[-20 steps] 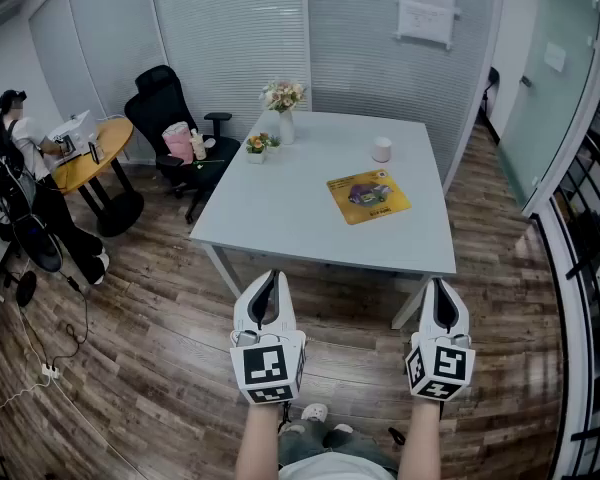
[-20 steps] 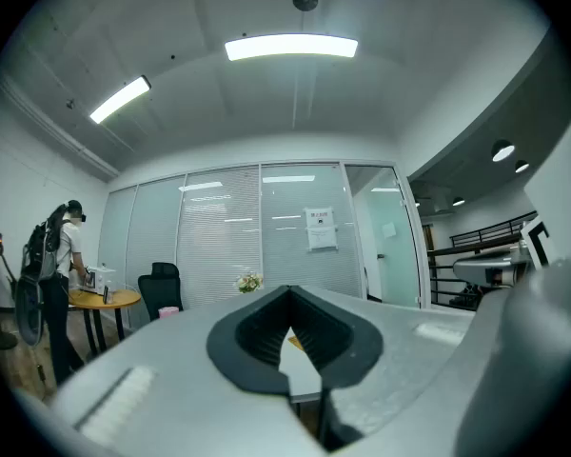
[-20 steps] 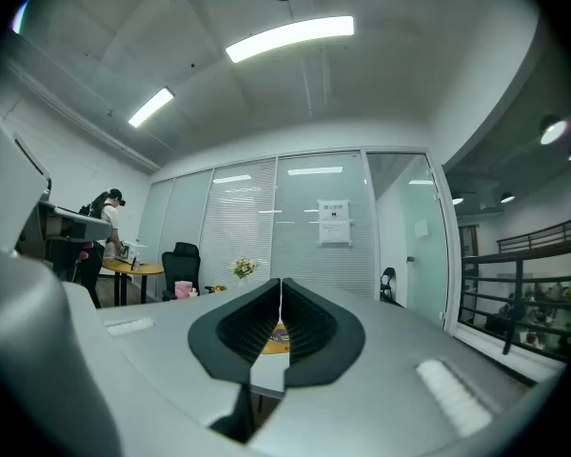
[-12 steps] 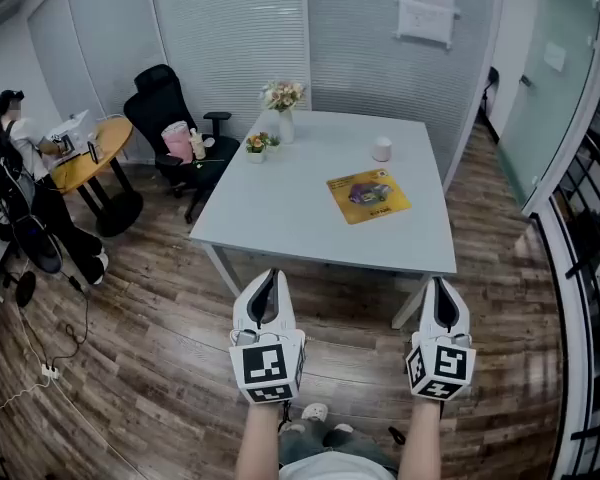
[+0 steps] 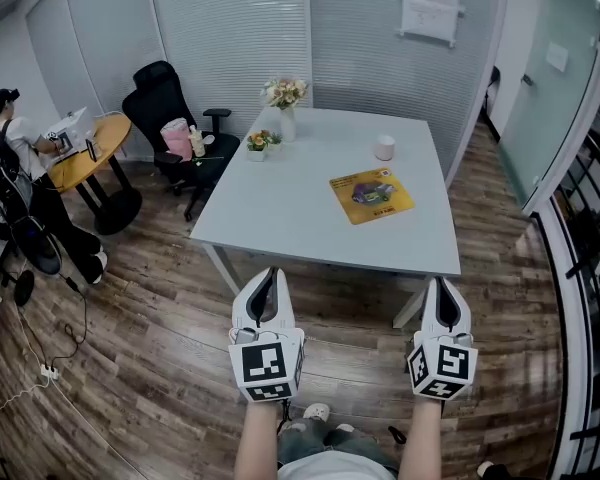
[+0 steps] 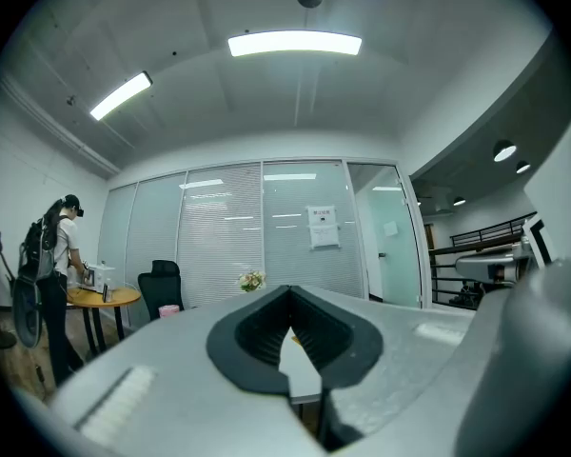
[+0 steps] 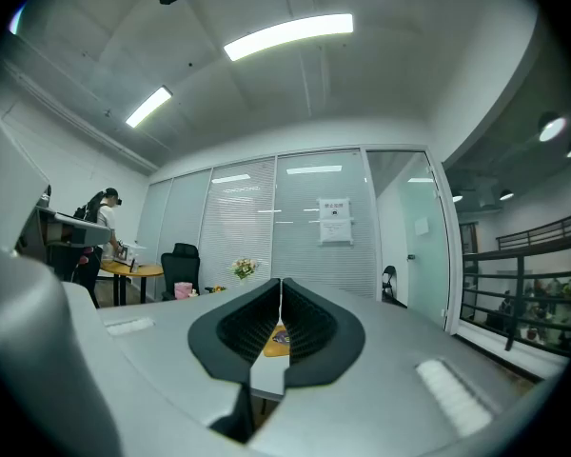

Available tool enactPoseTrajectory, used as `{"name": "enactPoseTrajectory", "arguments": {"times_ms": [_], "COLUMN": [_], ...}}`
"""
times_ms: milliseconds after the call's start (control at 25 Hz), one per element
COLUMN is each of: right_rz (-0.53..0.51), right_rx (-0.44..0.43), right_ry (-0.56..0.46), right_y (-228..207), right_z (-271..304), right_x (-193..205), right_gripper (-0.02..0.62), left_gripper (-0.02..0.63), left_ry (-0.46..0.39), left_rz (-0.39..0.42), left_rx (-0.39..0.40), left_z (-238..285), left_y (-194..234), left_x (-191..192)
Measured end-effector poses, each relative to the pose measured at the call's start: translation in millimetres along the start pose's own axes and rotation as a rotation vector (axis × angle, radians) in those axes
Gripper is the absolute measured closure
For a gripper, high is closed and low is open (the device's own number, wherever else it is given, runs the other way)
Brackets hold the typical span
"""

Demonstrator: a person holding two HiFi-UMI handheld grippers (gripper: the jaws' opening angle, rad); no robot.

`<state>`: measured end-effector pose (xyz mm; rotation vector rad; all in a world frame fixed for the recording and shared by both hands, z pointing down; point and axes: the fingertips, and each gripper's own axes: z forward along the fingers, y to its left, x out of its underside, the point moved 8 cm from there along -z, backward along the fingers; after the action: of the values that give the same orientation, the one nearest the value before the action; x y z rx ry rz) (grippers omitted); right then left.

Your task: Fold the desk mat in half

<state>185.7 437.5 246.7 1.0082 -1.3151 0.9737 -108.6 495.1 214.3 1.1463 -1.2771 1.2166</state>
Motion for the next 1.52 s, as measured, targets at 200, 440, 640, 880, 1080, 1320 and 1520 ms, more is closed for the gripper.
{"name": "enactPoseTrajectory", "arguments": {"times_ms": [200,440,640,880,1080,1320,1520], "right_rz": [0.012,0.005,0.001,-0.009,-0.024,-0.022,-0.018], "right_rx": [-0.004,-0.011,0.005,0.020,0.010,-0.023,-0.067], "right_ry": [-0.002,-0.009,0.020,0.049,0.054,0.066,0.051], "right_y": [6,13,16,12,7,-3,-17], "right_z": [16,34,40,51,72,120,176], "right_x": [6,12,21,29,30,33,31], "right_gripper": [0.509,0.316,0.267,0.250,0.250,0.250,0.250], "left_gripper": [0.560,0.408,0.378,0.374,0.374,0.374,0.374], "left_ry": [-0.016,-0.053,-0.029,-0.004,0.009,0.025,0.028], "left_rz": [-0.003,0.051,0.049,0.037,0.032,0.032,0.045], "left_rx": [0.024,0.019,0.031,0.053,0.041,0.036,0.006], "left_z": [17,41,53,70,94,133,178], "left_y": [15,27,34,30,29,26,22], "left_x": [9,20,30,42,44,47,46]}}
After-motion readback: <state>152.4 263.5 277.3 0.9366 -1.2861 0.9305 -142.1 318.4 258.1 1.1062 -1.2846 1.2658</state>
